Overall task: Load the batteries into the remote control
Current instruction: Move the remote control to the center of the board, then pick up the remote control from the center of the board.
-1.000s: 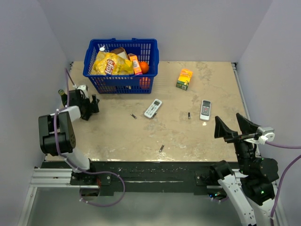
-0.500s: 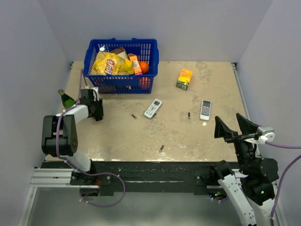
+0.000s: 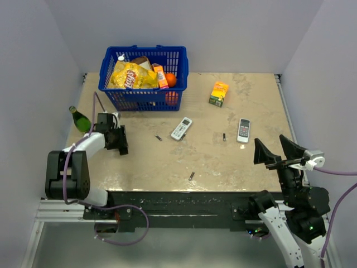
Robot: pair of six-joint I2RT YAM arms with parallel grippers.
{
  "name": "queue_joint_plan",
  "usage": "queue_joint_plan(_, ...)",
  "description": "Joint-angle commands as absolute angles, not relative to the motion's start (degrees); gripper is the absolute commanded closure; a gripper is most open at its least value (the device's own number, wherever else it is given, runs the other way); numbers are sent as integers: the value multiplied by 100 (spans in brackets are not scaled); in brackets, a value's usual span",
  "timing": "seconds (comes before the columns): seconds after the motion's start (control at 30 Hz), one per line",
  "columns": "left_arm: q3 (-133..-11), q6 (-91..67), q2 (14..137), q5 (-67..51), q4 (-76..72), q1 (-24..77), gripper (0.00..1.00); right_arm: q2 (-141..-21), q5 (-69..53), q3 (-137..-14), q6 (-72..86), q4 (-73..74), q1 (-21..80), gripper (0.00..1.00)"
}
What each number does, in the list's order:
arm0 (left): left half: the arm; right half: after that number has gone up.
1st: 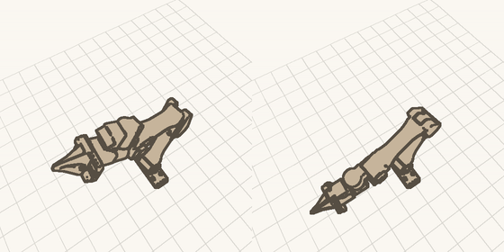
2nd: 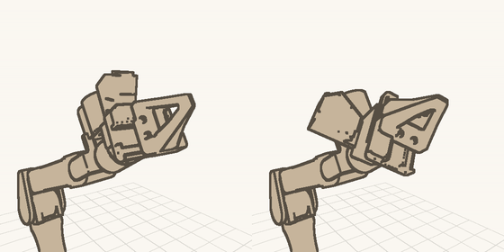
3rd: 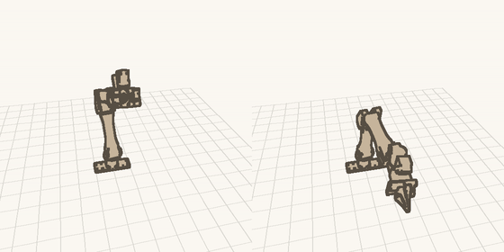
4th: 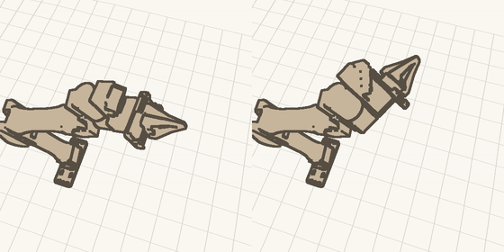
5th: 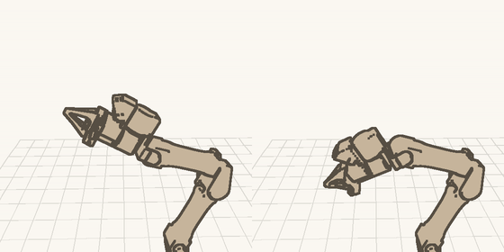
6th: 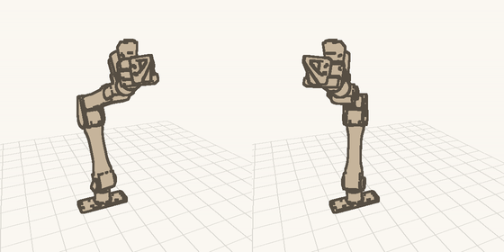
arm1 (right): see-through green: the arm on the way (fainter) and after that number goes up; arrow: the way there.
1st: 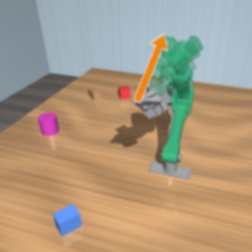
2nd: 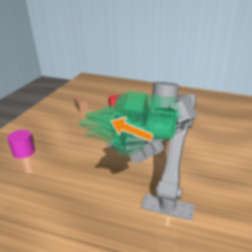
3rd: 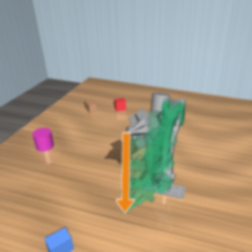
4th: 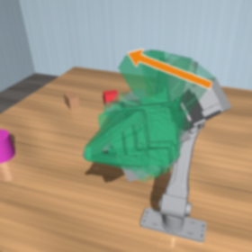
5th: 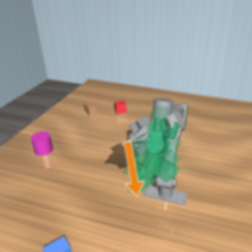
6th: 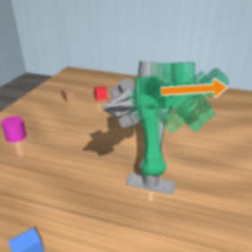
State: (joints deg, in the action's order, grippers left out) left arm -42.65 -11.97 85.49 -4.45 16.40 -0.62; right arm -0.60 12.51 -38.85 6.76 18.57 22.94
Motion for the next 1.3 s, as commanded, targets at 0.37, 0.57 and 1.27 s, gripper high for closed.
queue_joint_plan(0.37,-4596,-2162,8481,421,2549,659,16,114,1239,-3955,633,1837,2347,2)
queue_joint_plan(0.57,-5062,-2601,9263,782,2400,650,20,114,1248,-3964,642,1846,2347,2)
queue_joint_plan(1.27,-4808,-2514,8396,27,2101,659,82,-226,915,-4016,703,1784,2347,2)
